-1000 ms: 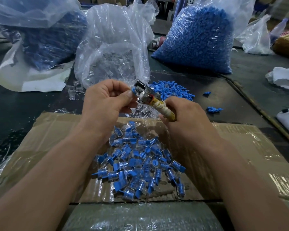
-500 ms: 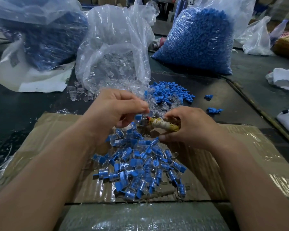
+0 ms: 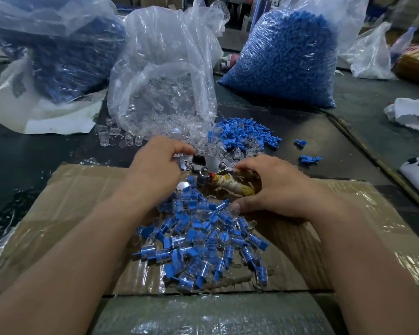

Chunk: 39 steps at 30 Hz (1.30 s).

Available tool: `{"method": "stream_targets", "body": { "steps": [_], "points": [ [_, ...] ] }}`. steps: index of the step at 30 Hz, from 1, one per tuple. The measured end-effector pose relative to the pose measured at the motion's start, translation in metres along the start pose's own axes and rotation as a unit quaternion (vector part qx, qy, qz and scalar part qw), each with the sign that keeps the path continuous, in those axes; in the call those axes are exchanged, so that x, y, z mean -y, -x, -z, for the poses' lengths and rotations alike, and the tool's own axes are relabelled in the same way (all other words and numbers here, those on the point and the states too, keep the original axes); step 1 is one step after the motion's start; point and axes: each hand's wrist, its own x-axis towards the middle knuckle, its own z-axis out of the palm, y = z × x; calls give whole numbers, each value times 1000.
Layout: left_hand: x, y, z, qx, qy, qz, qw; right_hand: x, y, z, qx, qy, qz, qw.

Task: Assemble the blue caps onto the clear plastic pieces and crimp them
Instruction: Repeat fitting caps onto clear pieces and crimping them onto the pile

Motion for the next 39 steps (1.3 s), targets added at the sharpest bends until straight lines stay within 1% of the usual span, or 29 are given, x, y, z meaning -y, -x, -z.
{"method": "stream_targets", "body": {
  "steps": [4,9,13,17,20,24,28,30,33,36,39],
  "points": [
    [4,-4,-4,47,-85,-19,995,-5,4,4,21,13,20,999],
    [5,-4,-5,91,-98,-15,991,-8,7,5,26,19,22,999],
    [5,-5,-5,96,-133,-19,986,-6,7,6,23,12,16,1000],
    [5,-4,-6,77,-143,-24,986,-3,9,8,20,-27,4,999],
    [5,-4,-7,64,-139,-31,988,-2,8,9,-25,-63,0,998],
    [5,-3,-7,46,-148,-41,987,-8,3,6,-121,-94,-2,988],
    [2,-3,-5,31,-155,-40,987,-12,-6,-1,-231,-86,-24,969],
    [0,-2,-4,19,-159,-38,986,-10,-11,-4,-262,-79,-34,961],
    [-1,-1,0,-21,-141,-20,990,-10,-16,-7,-270,-77,-40,959],
    [-1,1,2,-27,-104,4,994,-10,-25,-3,-265,-70,-49,961],
    [-4,4,2,-42,-55,11,998,-10,-45,2,-224,-56,-63,971]
  ]
}}
